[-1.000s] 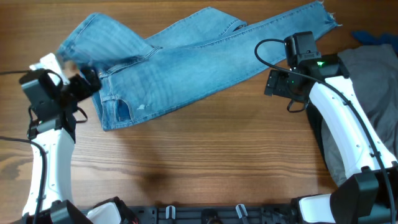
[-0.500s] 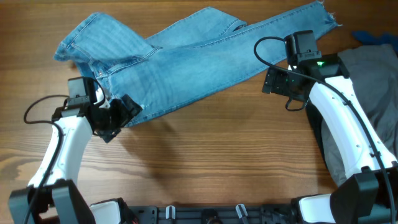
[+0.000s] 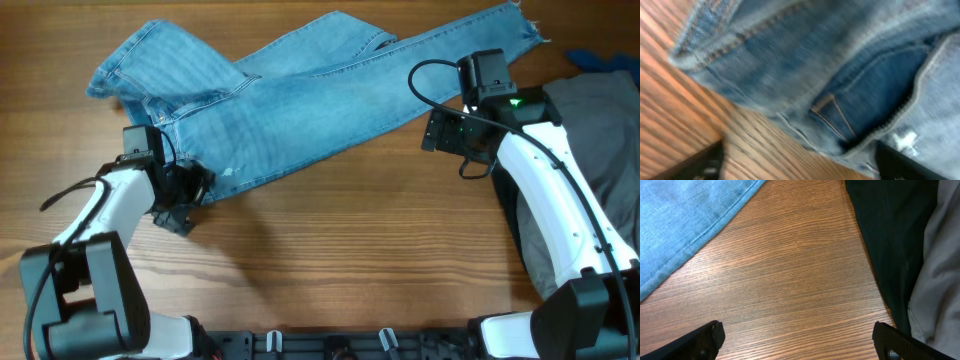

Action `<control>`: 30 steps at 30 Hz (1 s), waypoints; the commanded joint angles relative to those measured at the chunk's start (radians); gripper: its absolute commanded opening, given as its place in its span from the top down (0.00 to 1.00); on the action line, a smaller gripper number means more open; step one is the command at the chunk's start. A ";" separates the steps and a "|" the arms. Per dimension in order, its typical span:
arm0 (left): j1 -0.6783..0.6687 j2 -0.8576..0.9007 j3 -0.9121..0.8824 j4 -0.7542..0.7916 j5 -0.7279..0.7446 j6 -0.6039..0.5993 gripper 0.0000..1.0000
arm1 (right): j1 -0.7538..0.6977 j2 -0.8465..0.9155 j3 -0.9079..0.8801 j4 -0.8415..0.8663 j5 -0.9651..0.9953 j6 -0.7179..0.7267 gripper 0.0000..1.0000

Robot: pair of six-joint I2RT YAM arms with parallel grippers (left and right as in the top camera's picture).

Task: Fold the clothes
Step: 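Pull the waistband leftward with the left gripper to stretch the jeans, then grasp the leg hems with the right gripper and pull them rightward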

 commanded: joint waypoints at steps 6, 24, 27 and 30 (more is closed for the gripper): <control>0.021 0.018 -0.007 -0.019 -0.249 -0.067 0.96 | -0.003 -0.019 0.018 -0.008 -0.008 -0.008 0.00; 0.494 -0.221 0.148 -0.263 -0.439 0.068 0.96 | 0.001 0.012 0.003 0.225 -0.431 -0.146 0.00; 0.486 -0.216 0.148 -0.284 -0.439 0.068 0.96 | 0.021 0.051 0.003 0.346 -0.518 -0.164 0.01; 0.476 -0.208 0.146 -0.296 -0.439 0.068 0.96 | 0.062 0.122 0.003 0.487 -0.545 -0.164 0.00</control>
